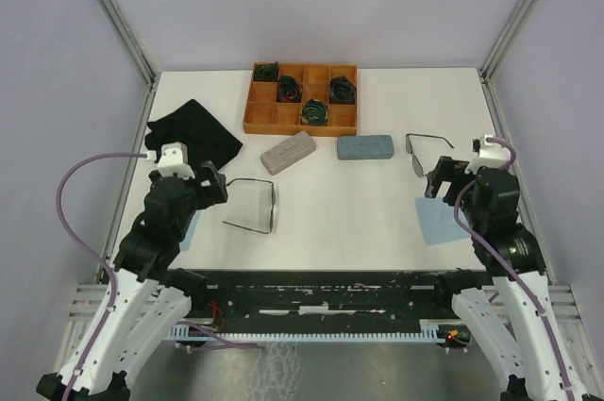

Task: Organize the sunglasses
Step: Pick up the sunglasses case from the center of the board.

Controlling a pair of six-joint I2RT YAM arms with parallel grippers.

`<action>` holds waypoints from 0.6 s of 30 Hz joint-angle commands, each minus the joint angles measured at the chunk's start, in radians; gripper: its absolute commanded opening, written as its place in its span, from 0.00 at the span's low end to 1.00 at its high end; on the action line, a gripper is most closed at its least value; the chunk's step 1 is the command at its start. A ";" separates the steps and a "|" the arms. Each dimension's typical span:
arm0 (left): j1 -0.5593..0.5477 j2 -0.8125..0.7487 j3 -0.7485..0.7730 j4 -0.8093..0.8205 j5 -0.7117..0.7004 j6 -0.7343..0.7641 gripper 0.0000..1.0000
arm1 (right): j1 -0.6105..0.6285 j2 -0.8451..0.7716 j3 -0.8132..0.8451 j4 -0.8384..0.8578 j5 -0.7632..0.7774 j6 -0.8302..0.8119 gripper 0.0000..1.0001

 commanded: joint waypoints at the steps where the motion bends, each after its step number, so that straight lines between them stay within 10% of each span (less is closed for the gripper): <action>1: 0.075 0.107 0.084 -0.040 0.073 -0.113 0.97 | -0.066 0.090 0.089 -0.049 -0.067 0.077 0.98; 18: 0.182 0.304 0.204 -0.074 0.110 -0.108 0.99 | -0.160 0.380 0.205 -0.096 -0.286 0.170 0.99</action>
